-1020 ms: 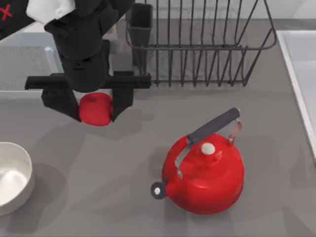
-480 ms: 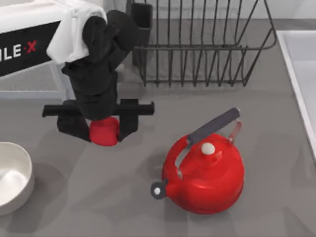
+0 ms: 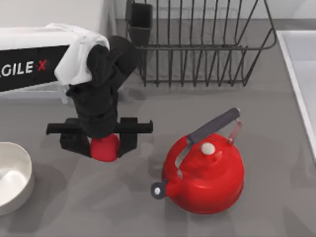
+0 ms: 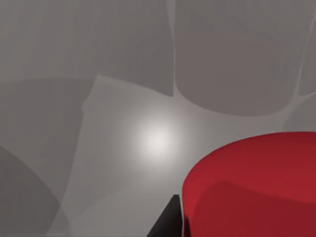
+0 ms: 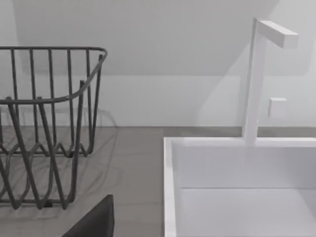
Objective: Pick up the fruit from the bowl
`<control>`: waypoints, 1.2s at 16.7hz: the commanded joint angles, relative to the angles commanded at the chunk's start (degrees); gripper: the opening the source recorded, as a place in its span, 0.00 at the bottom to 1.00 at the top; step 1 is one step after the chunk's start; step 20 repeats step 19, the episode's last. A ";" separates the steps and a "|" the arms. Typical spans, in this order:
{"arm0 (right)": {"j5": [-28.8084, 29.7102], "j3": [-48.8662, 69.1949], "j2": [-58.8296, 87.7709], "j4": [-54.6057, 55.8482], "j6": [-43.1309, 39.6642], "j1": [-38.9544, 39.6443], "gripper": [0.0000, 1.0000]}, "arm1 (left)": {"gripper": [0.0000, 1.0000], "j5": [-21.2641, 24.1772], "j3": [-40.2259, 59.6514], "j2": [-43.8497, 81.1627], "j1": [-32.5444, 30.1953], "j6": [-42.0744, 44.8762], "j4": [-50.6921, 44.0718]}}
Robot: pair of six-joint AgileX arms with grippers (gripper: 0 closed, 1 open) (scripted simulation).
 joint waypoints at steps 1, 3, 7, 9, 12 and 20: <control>0.00 0.00 0.00 0.00 0.00 0.00 1.00 | 0.08 0.00 0.00 0.00 0.00 0.00 0.00; 0.00 0.00 0.00 0.00 0.00 0.00 1.00 | 0.23 0.00 0.00 0.00 0.00 0.00 0.00; 0.00 0.00 0.00 0.00 0.00 0.00 1.00 | 0.53 0.00 0.00 0.00 0.00 0.00 0.00; 0.00 0.00 0.00 0.00 0.00 0.00 1.00 | 0.68 0.00 0.00 0.00 0.00 0.00 0.00; 0.00 0.00 0.00 0.00 0.00 0.00 1.00 | 0.90 0.00 0.00 0.00 0.00 0.00 0.00; 0.00 0.00 0.00 0.00 0.00 0.00 1.00 | 1.00 0.00 0.00 0.00 0.00 0.00 0.00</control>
